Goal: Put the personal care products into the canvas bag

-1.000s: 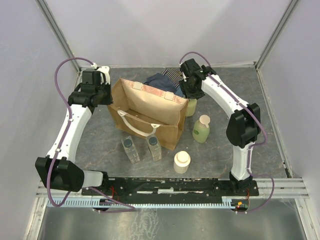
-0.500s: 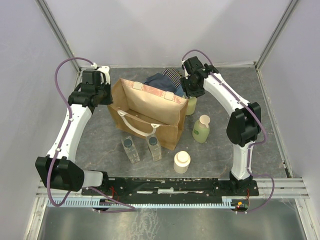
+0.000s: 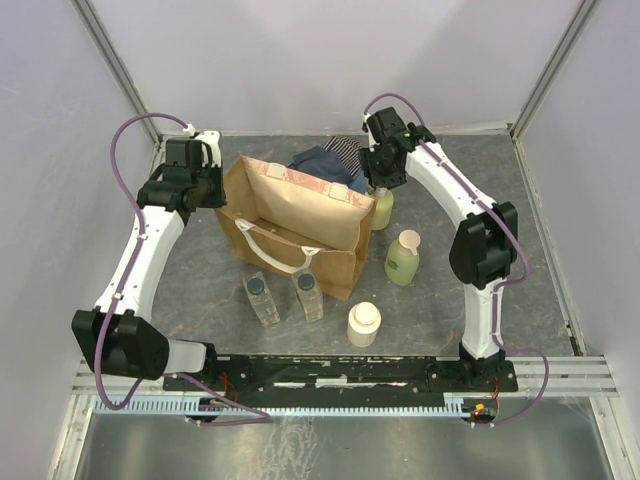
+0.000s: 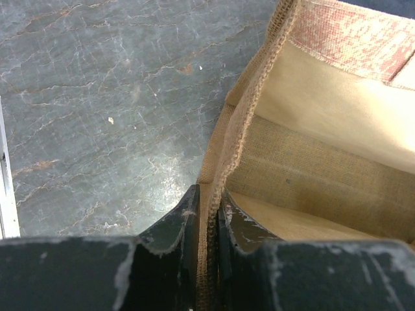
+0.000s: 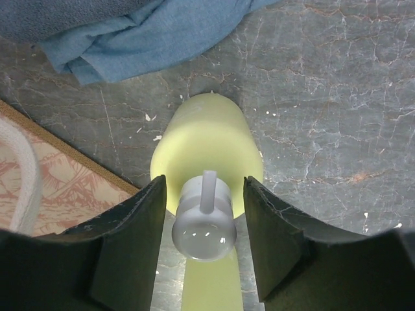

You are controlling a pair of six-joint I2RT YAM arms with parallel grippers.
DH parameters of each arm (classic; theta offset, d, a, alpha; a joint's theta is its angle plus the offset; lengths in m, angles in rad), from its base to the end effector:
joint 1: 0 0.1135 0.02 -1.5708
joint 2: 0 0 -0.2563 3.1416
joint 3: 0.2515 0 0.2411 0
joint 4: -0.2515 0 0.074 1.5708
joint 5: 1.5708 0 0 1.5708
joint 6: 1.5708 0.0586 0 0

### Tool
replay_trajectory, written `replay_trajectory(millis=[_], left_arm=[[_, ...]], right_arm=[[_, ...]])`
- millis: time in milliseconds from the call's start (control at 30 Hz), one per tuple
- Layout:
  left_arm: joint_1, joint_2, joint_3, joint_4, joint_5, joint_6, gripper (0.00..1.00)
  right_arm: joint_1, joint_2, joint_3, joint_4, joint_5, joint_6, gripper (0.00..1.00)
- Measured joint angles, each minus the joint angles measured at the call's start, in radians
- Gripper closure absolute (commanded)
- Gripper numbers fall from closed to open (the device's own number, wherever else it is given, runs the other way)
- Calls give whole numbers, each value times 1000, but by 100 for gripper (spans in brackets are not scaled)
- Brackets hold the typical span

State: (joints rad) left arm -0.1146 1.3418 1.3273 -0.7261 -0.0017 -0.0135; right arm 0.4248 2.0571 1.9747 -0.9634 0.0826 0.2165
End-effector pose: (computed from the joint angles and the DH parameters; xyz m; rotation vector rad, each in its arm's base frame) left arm 0.2921 -0.0335 0.3302 0.1160 2.3093 -0.0633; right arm 0.4064 0.1785 0.2661 -0.2430 2.6044 0.1189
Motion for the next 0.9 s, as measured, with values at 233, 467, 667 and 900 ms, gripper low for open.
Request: replay_trajectory(millis=[233, 467, 667, 900], left_arm=[[0, 2, 2, 0, 0, 0, 79], [0, 2, 2, 3, 2, 0, 80], [0, 3, 2, 4, 3, 0, 80], [0, 8, 1, 26, 13, 1, 80]], right_arm=[[-2, 7, 6, -25, 0, 6, 74], [-2, 7, 20, -49, 9, -3, 99], [-2, 52, 259, -255, 46, -40, 100], [-9, -6, 490, -213, -26, -56, 99]])
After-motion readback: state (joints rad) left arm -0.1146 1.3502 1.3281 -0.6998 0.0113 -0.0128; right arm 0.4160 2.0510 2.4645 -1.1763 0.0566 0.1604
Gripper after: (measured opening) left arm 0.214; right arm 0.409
